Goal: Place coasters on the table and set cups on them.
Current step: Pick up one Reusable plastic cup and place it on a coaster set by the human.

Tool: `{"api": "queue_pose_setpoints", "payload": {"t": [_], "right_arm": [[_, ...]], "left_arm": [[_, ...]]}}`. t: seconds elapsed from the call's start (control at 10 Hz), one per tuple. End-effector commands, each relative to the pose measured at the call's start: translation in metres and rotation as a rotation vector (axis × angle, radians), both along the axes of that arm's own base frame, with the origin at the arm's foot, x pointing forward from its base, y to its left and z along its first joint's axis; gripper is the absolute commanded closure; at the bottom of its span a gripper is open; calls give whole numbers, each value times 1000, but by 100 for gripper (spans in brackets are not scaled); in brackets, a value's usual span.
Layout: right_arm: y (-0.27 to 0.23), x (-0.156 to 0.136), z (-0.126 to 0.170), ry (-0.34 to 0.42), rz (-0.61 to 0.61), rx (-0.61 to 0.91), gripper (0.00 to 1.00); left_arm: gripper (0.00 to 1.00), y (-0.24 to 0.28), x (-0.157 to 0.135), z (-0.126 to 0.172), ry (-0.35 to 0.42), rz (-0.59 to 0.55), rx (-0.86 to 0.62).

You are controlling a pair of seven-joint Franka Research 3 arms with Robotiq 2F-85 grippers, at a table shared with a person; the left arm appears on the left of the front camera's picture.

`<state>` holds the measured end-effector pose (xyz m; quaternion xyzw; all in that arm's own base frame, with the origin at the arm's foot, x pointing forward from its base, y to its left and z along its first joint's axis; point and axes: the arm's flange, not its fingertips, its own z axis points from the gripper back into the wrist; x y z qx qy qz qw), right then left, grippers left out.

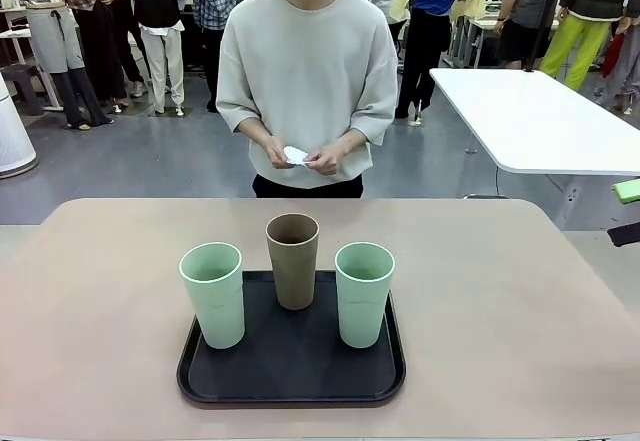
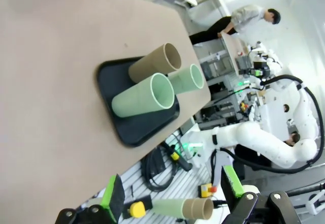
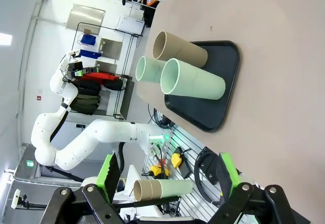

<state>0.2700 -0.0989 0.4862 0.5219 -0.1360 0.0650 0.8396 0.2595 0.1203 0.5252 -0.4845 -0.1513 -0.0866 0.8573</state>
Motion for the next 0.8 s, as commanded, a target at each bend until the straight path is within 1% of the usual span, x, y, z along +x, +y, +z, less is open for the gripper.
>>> {"api": "queue_pose_setpoints", "payload": {"t": [0.0,0.7], "right_arm": [[-1,0,0,-6,-5,23,0],[-1,0,0,-6,-5,23,0]], "left_arm": [[0,1,-2,0,-1,-3,-16],[0,1,-2,0,-1,-3,-16]]}}
